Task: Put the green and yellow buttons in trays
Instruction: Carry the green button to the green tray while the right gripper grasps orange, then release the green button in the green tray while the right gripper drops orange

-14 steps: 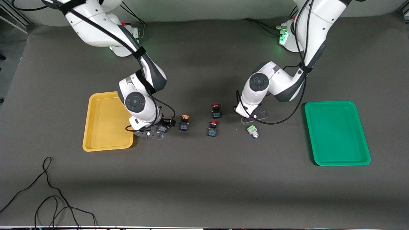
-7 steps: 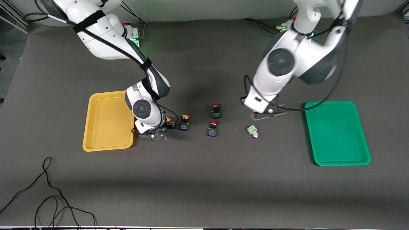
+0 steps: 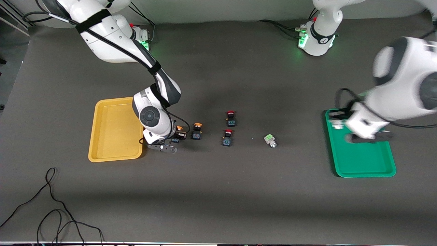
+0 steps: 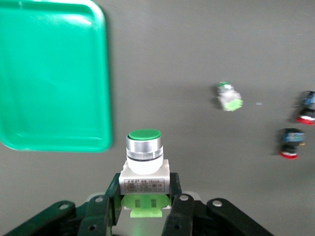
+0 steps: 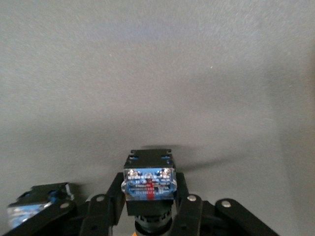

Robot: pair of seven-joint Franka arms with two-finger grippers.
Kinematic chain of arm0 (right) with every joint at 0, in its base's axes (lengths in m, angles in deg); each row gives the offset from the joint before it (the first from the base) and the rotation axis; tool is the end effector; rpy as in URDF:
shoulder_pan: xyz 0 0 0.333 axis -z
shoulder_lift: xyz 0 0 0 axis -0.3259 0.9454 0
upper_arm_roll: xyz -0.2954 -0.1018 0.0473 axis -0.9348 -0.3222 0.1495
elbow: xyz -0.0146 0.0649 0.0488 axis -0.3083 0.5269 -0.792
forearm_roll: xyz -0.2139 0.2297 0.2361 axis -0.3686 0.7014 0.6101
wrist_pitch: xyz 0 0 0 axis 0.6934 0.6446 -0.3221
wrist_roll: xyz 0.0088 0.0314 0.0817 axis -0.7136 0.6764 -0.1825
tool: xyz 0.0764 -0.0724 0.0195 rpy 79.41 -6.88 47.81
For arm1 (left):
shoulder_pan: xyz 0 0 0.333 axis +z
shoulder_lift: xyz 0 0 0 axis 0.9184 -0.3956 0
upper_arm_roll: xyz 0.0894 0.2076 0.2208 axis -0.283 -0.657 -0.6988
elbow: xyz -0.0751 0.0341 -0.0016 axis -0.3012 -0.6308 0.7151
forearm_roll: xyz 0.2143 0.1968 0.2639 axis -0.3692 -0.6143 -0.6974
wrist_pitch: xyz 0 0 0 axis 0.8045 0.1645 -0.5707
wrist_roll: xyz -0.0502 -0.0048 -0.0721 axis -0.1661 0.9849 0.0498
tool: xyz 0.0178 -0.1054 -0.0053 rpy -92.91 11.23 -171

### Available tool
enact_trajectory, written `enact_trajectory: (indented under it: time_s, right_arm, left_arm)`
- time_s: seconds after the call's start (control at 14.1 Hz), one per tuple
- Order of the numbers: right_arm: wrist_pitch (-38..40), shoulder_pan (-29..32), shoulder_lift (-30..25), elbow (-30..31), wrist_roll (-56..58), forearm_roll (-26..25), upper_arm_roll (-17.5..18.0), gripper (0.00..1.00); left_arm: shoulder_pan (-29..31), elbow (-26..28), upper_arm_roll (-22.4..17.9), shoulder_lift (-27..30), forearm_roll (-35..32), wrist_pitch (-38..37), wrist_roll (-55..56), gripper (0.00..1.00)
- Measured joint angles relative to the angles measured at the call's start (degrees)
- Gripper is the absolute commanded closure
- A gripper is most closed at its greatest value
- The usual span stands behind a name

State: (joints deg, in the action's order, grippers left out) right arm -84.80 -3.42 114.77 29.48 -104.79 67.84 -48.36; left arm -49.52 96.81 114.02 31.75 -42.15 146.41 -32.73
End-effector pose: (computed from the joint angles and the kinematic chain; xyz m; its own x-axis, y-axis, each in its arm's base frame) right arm 0.5598 0.2866 0.1938 0.9639 -0.2495 -0.0931 -0.2491 -0.9684 0.0154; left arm 0.6025 -0.0635 0.4871 0.9743 0.0404 -0.2218 0.0512 -0.9978 0.0430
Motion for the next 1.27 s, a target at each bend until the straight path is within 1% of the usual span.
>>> enact_trajectory:
  time_s: [0.14, 0.21, 0.35, 0.5, 0.57, 0.64, 0.78, 0.85, 0.92, 0.99, 1.06, 1.13, 1.27]
  right_arm:
    - [9.29, 0.04, -2.88, -3.41, -0.05, 0.18, -0.1, 1.0]
    - [14.96, 0.08, -4.85, -5.58, -0.05, 0.2, -0.12, 1.0]
    - [25.74, 0.45, -9.26, -9.75, 0.29, 0.19, -0.42, 1.0]
    - [32.93, 0.93, -13.62, -11.85, 4.33, 0.15, -1.69, 1.0]
    - [35.22, 1.11, -15.51, -12.02, 8.88, 0.12, -3.38, 1.0]
    - [37.04, 1.24, -16.93, -12.01, 14.61, 0.12, -5.81, 1.0]
    - [39.05, 1.6, -18.21, -11.93, 26.72, 0.18, -12.15, 1.0]
    - [39.38, 2.01, -18.2, -11.77, 32.32, 0.22, -15.17, 1.0]
    - [39.28, 2.46, -18.05, -11.26, 36.99, 0.24, -17.77, 1.0]
    - [38.68, 2.71, -17.78, -10.45, 41.14, 0.28, -20.16, 1.0]
    - [36.99, 2.84, -17.37, -9.29, 44.85, 0.33, -22.34, 1.0]
    - [34.67, 2.94, -16.83, -7.75, 47.41, 0.43, -23.91, 1.0]
    - [30.03, 3.36, -14.88, -4.8, 48.79, 0.47, -24.71, 1.0]
  left_arm:
    - [5.76, 0.24, -0.13, -0.37, -2.53, 0.5, -7.84, 0.88]
    - [7.46, 0.97, -0.14, -0.86, -3.94, 2.08, -10.03, 0.88]
    - [8.63, 5.45, -0.13, -2.33, -5.09, 9.42, -11.35, 0.88]
    - [8.55, 13.03, -0.06, -4.54, -6.2, 20.45, -11.29, 0.88]
    - [8.57, 16.77, -0.32, -6.15, -7.74, 25.88, -11.13, 0.88]
    - [8.62, 19.43, -0.88, -8.1, -9.18, 30.11, -11.08, 0.88]
    - [8.71, 21.13, -2.46, -11.92, -11.16, 34.36, -11.08, 0.86]
    - [8.77, 21.09, -3.28, -13.26, -11.9, 35.38, -11.09, 0.83]
    - [8.89, 21.08, -3.77, -14.16, -12.26, 36.18, -11.16, 0.71]
    - [8.96, 21.07, -3.95, -14.81, -13.02, 36.75, -11.16, 0.38]
    - [8.95, 21.05, -3.96, -15.3, -13.86, 37.19, -11.16, 0.09]
    - [8.91, 20.95, -3.92, -15.54, -14.25, 37.24, -11.16, 0.01]
    - [8.82, 19.84, -3.7, -15.51, -14.58, 36.87, -11.21, 0.01]
